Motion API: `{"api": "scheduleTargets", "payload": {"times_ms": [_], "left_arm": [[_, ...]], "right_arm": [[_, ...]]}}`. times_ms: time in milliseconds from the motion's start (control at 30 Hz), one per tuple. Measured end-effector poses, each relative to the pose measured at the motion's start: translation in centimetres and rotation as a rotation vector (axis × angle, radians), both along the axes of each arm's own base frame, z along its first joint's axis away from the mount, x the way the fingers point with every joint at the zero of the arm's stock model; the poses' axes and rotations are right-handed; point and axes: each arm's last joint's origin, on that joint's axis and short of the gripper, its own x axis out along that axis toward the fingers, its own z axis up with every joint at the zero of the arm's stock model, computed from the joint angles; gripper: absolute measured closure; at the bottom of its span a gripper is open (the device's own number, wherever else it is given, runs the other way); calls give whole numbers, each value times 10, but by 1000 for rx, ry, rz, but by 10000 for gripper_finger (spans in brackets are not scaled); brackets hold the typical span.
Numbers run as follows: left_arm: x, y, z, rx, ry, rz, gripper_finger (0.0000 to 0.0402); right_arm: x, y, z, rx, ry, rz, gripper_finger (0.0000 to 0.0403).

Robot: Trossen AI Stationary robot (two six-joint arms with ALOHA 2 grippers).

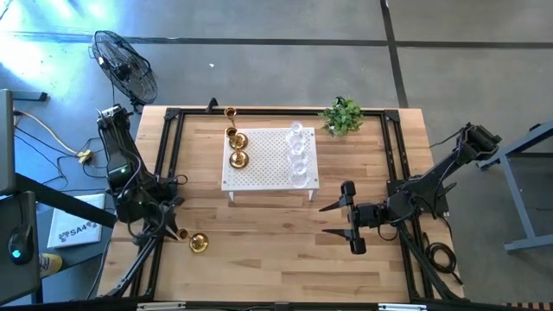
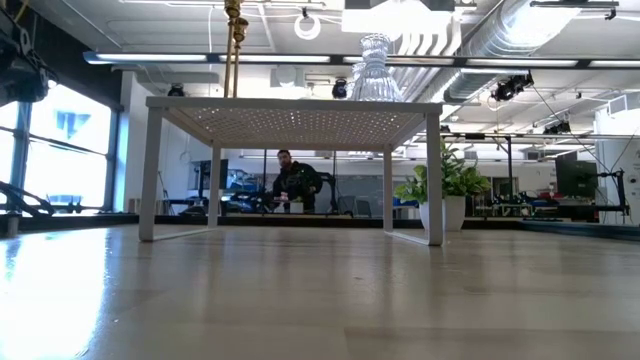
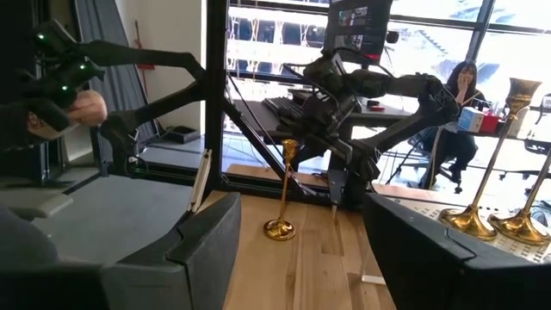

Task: Pick & Place candle stick holders
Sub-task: Put the gold candle holder on the shelf aligned with the other gold candle holders

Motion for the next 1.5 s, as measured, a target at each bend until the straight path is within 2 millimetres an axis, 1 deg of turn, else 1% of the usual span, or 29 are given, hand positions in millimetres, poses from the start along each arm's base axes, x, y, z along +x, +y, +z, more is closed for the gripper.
{"api": "scheduleTargets", "payload": {"times_ms": [100, 333, 433, 700, 1133, 1333, 1500], "left_arm": [[0, 0, -3, 12, -2, 1, 351], [0, -1, -22, 50, 14, -26, 352], [1, -2, -26, 52, 6, -33, 360], [2, -4, -24, 45, -38, -26, 384], [2, -4, -25, 14, -5, 14, 385], [2, 0, -28, 27, 22, 91, 385], [2, 0, -28, 22, 26, 98, 385]], "right_arm": [[0, 0, 0, 0, 0, 0, 167], [0, 0, 0, 0, 0, 0, 167], [0, 0, 0, 7, 1, 0, 167], [0, 0, 0, 7, 1, 0, 167], [0, 0, 0, 7, 2, 0, 167], [0, 0, 0, 7, 2, 0, 167], [0, 0, 0, 7, 2, 0, 167]]}}
